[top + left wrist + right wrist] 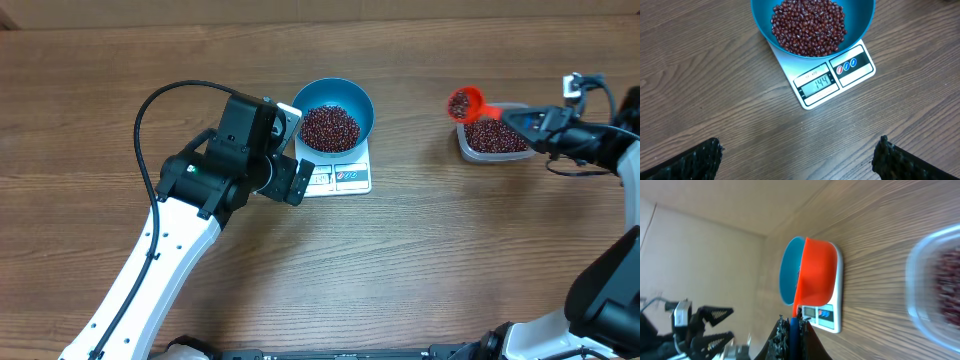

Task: Scoop item into bowl and weigh 150g on scale
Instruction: 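Lift the filled red cup and carry it over the blue bowl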

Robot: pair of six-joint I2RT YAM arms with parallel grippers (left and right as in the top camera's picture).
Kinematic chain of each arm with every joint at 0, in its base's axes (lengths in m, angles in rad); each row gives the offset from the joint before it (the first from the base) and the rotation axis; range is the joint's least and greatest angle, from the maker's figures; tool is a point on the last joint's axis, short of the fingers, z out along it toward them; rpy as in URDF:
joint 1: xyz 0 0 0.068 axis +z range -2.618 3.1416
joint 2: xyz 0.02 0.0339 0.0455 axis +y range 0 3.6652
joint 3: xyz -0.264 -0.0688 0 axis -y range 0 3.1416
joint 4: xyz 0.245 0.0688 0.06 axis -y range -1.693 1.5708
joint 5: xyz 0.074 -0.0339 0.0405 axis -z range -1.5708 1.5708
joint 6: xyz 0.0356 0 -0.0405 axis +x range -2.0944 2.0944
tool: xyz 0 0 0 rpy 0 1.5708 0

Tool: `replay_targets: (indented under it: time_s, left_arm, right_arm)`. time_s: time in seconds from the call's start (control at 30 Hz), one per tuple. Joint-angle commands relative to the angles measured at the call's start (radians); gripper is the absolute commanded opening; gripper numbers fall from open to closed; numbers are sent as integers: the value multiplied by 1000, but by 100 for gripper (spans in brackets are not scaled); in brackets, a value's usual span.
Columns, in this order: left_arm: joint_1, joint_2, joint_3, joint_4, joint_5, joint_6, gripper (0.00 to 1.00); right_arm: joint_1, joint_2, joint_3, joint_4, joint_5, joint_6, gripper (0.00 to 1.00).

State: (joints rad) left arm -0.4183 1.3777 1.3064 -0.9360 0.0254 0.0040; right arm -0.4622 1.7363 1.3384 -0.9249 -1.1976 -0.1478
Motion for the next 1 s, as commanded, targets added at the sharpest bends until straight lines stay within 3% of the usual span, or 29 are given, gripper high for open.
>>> replay_targets:
  time_s: [0.0, 0.27, 0.53, 0.97]
  left_arm:
    - [-1, 8, 13, 2, -3, 19, 99]
    - [-1, 8, 13, 1, -3, 19, 99]
    - [-1, 8, 13, 2, -3, 19, 100]
    - [-1, 8, 13, 2, -3, 19, 99]
  right_arm:
    - [82, -35, -1, 24, -50, -14, 3]
    - [248, -41, -1, 122, -50, -3, 4]
    - [382, -44, 0, 323, -19, 99, 4]
    - [572, -46, 91, 337, 277, 99, 4]
